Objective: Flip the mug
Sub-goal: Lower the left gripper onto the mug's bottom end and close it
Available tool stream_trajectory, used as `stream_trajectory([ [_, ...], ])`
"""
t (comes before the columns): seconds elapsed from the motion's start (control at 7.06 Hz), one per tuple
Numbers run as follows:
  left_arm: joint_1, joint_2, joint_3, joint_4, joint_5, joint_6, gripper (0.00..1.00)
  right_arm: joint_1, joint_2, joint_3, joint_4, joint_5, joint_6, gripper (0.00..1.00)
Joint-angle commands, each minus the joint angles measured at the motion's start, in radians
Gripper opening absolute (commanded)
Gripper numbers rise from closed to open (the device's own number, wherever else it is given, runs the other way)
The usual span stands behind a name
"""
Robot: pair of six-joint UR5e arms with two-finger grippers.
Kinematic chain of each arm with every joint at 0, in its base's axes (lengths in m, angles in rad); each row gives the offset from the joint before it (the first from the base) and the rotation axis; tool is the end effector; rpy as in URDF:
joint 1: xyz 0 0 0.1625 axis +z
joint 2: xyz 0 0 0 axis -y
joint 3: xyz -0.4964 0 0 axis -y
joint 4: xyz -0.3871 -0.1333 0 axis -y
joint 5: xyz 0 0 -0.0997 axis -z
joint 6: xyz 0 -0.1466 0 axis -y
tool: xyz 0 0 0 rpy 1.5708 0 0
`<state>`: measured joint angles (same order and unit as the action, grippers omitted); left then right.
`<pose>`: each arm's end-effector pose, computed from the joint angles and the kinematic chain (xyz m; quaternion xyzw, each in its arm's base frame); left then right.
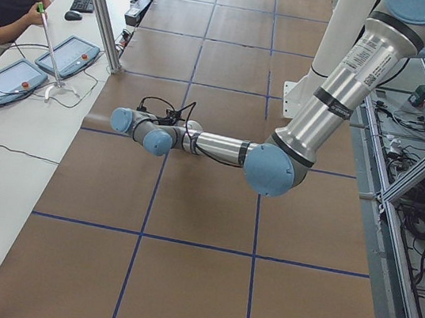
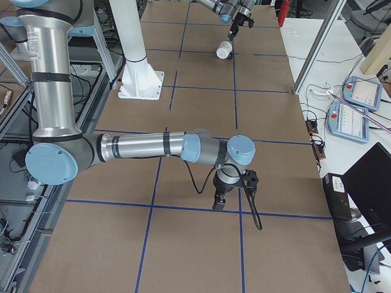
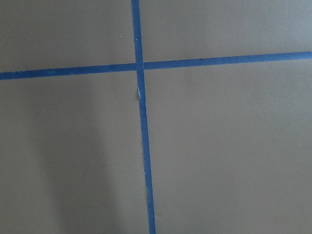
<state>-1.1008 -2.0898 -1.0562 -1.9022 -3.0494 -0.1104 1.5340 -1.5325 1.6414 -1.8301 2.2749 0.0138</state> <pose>0.3428 -0.6468 0.5717 -0.0718 0.6719 0.2411 0.6967 0.0205 -0.4867 0.7419 -0.0792 -0.3420 0.0151 0.9363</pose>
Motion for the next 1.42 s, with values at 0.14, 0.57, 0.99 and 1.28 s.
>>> stream_trajectory([
  [0.14,0.039,-0.015,0.001,-0.001,0.0,0.0,1.0,0.0,0.0,0.0,0.0,0.0,0.0,1.0],
  [0.57,0.053,-0.013,0.001,-0.001,0.0,0.0,0.93,0.0,0.0,0.0,0.0,0.0,0.0,1.0],
  [0.99,0.053,-0.01,-0.01,0.0,-0.005,-0.002,0.38,0.0,0.0,0.0,0.0,0.0,0.0,1.0],
  [1.28,0.053,-0.003,-0.042,0.0,-0.02,-0.059,0.14,0.0,0.0,0.0,0.0,0.0,0.0,1.0],
])
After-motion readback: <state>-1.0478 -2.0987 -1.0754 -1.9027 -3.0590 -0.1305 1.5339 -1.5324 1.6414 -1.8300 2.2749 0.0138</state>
